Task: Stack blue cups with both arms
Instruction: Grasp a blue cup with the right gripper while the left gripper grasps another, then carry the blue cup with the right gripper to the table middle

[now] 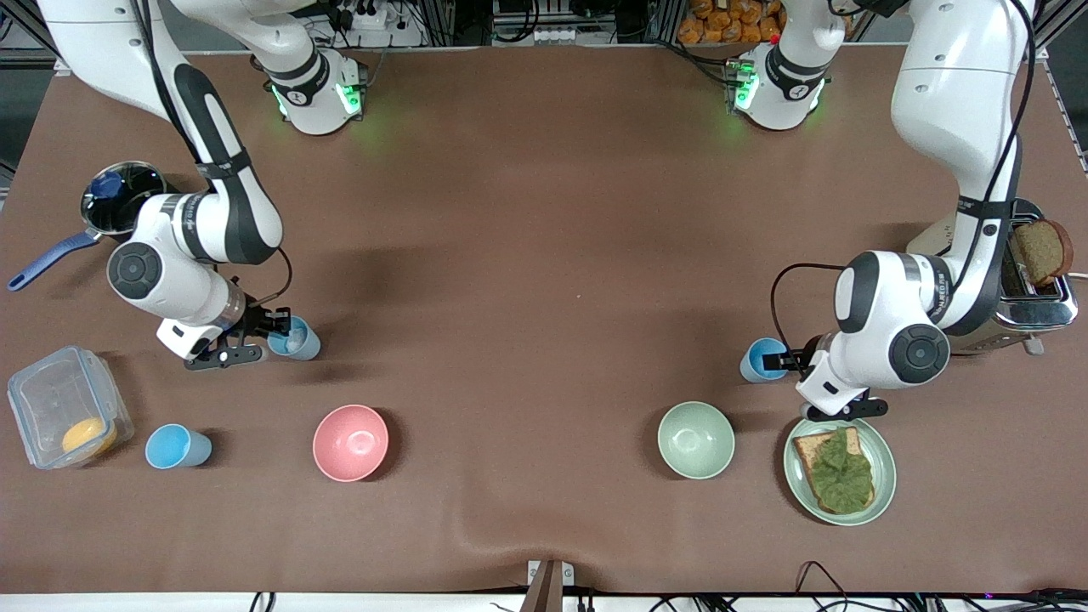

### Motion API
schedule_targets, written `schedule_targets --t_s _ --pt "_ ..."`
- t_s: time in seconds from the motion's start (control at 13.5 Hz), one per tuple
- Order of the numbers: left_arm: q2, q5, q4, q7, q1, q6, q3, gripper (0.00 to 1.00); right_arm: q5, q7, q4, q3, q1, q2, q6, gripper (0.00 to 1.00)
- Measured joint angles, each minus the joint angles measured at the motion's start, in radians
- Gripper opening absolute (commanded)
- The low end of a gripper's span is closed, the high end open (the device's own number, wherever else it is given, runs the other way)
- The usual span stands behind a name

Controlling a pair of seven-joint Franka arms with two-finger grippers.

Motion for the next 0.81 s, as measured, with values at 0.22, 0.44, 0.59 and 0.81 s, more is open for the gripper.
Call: schedule_targets --t_s 0.22,0.44,0.59,0.81 --pt "0.022 0.0 0.0 -0.093 -0.003 0.0 -0.002 0.0 0.0 -0.001 0.0 0.0 0.012 0.0 0.003 0.0" --pt "0.039 0.0 0.0 -0.142 -0.021 0.005 -0.003 0.0 0.0 -0.002 0.013 0.004 0.031 0.0 0.003 0.0" --pt "0.04 0.0 0.001 -0.143 -0.022 0.007 -0.003 0.0 0.001 0.013 0.051 0.021 0.062 -0.002 -0.014 0.0" --pt "0.039 0.0 0.01 -0.143 -0.022 0.007 -0.004 0.0 0.001 0.228 0.13 0.134 0.129 -0.005 -0.057 0.0"
